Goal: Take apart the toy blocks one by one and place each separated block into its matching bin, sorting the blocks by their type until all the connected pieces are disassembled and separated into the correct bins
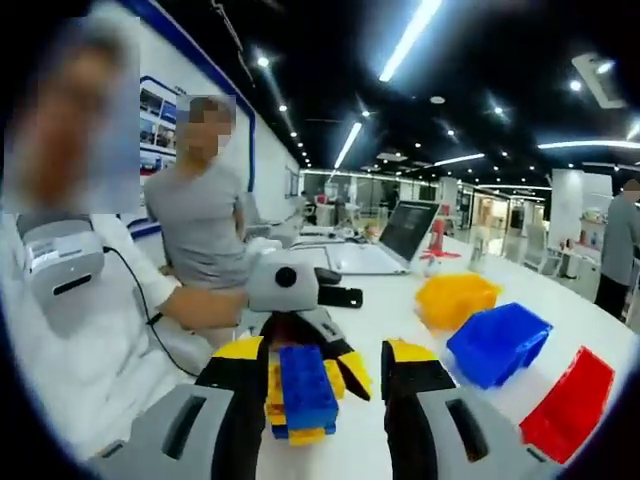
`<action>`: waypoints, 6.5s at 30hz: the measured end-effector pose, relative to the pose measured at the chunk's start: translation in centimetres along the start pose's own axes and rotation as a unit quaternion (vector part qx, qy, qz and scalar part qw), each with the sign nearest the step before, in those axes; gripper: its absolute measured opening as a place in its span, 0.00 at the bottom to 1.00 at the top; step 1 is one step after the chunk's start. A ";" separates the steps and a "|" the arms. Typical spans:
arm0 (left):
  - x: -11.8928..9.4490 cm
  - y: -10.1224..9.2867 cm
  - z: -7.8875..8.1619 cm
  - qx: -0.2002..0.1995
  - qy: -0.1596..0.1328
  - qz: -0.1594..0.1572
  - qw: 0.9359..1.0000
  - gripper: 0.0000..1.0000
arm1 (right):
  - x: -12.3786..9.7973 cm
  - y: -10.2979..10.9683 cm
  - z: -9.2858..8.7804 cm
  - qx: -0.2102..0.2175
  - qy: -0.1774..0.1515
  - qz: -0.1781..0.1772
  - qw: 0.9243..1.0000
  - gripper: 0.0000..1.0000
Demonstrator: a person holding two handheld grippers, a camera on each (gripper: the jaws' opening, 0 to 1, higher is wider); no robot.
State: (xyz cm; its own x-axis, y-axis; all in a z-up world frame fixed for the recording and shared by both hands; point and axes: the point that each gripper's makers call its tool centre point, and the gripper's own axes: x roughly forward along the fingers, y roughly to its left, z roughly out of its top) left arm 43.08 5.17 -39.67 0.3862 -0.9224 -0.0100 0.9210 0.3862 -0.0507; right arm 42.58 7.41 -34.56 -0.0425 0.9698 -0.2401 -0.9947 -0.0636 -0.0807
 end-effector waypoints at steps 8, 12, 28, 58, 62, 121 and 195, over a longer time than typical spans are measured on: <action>0.0 -0.1 -0.4 0.001 0.004 -0.003 1.000 0.55 | 0.3 0.6 -1.5 0.014 0.009 0.016 1.000 0.41; 0.2 0.1 -1.4 0.001 0.017 -0.002 1.000 0.55 | 0.9 1.0 -2.5 0.013 0.021 0.024 0.999 0.41; 0.4 0.0 -1.4 -0.007 0.011 -0.011 1.000 0.54 | 1.4 1.3 -2.4 -0.007 -0.008 0.031 0.999 0.28; 0.0 -0.1 -1.5 -0.011 0.024 -0.004 1.000 0.54 | 0.7 -6.3 0.8 0.000 -0.042 -0.128 0.991 0.27; 0.0 0.0 -1.5 -0.009 0.020 -0.001 1.000 0.54 | 0.7 -10.6 0.3 0.042 -0.035 -0.197 0.979 0.27; -0.1 -1.0 -1.4 0.009 0.018 0.021 1.000 0.54 | -1.8 -12.6 -0.2 0.059 -0.037 -0.353 0.933 0.60; -0.9 -2.3 -3.4 0.020 0.047 -0.008 0.999 0.53 | 4.8 1.9 -3.4 0.017 -0.043 -0.073 0.996 0.51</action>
State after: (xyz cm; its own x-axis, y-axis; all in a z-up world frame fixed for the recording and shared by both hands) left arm 40.40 5.07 -42.95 0.3665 -0.9246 -0.1038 0.9291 0.3695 -0.0117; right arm 40.81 11.14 -39.15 0.0964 0.9849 -0.1438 -0.9935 0.0863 -0.0745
